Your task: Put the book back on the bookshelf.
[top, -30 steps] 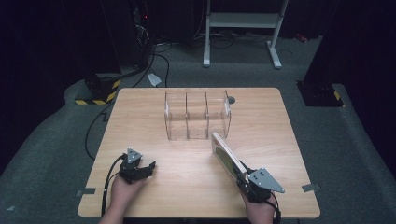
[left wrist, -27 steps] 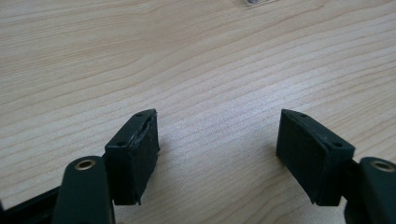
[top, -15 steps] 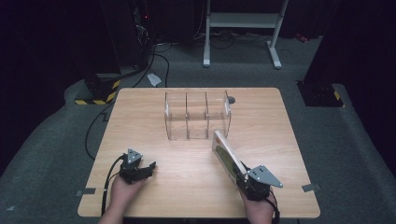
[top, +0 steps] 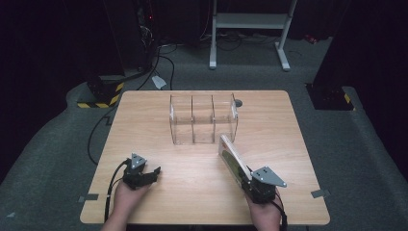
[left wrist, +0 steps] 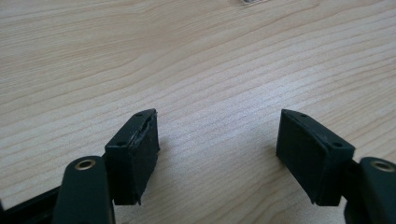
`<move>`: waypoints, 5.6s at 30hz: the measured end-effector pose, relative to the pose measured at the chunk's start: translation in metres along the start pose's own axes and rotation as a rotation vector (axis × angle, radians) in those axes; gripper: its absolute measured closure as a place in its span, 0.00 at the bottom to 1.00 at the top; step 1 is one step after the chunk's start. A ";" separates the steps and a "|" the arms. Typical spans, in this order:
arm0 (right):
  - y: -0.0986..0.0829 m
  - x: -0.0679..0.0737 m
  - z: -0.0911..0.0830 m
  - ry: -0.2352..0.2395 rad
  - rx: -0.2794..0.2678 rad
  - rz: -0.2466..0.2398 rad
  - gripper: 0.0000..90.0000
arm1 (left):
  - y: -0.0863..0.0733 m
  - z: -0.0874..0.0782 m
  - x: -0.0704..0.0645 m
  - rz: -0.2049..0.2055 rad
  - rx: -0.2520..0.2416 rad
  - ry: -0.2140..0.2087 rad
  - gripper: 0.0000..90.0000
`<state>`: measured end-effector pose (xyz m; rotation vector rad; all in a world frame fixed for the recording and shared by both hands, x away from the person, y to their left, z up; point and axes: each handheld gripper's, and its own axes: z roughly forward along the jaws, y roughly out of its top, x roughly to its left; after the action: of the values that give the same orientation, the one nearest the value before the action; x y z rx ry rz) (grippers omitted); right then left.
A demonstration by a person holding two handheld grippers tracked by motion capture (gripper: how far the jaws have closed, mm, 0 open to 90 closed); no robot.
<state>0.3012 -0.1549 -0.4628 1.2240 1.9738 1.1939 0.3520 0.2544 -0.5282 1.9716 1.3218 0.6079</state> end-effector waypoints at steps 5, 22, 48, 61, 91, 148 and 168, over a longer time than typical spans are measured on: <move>-0.001 0.000 -0.001 -0.001 -0.007 -0.005 0.84 | 0.000 0.000 0.000 -0.001 0.000 0.001 0.33; 0.023 0.002 0.011 -0.053 -0.067 0.005 0.84 | 0.000 0.000 0.000 -0.002 0.000 0.000 0.34; 0.071 -0.003 0.089 -0.189 -0.097 0.019 0.84 | 0.000 0.000 -0.001 -0.003 -0.003 -0.002 0.33; 0.078 -0.005 0.108 -0.243 -0.113 0.014 0.84 | -0.001 0.000 0.000 0.004 -0.002 -0.011 0.33; 0.070 -0.001 0.123 -0.257 -0.086 0.051 0.82 | -0.001 -0.001 0.000 0.013 -0.003 -0.021 0.33; 0.070 0.000 0.120 -0.290 -0.114 0.066 0.84 | -0.002 -0.002 -0.001 0.016 -0.003 -0.024 0.33; 0.058 0.000 0.120 -0.296 -0.110 0.104 0.82 | -0.002 -0.002 -0.001 0.017 -0.001 -0.024 0.33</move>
<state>0.4196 -0.0948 -0.4689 1.3733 1.6267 1.0842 0.3487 0.2547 -0.5283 1.9854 1.2905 0.5909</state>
